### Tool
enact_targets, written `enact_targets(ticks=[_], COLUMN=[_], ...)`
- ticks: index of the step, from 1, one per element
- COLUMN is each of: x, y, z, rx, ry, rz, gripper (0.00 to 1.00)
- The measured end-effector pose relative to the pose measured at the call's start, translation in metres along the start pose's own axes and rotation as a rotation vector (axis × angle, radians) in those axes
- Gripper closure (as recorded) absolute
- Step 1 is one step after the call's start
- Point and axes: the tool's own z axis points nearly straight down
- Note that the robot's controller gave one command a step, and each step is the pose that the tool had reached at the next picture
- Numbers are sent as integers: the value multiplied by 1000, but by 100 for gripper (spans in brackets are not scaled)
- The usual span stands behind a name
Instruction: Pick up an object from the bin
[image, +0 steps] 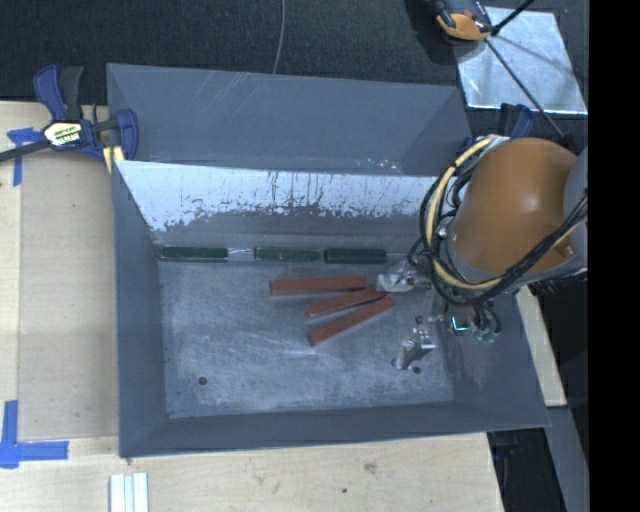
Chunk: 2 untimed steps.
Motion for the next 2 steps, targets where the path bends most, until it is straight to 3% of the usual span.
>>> enact_targets(ticks=[1,2], x=[-52,-52], y=[29,29], z=[103,103], rx=[3,3], ry=[-18,-18], rz=[-101,-101], gripper=[100,100])
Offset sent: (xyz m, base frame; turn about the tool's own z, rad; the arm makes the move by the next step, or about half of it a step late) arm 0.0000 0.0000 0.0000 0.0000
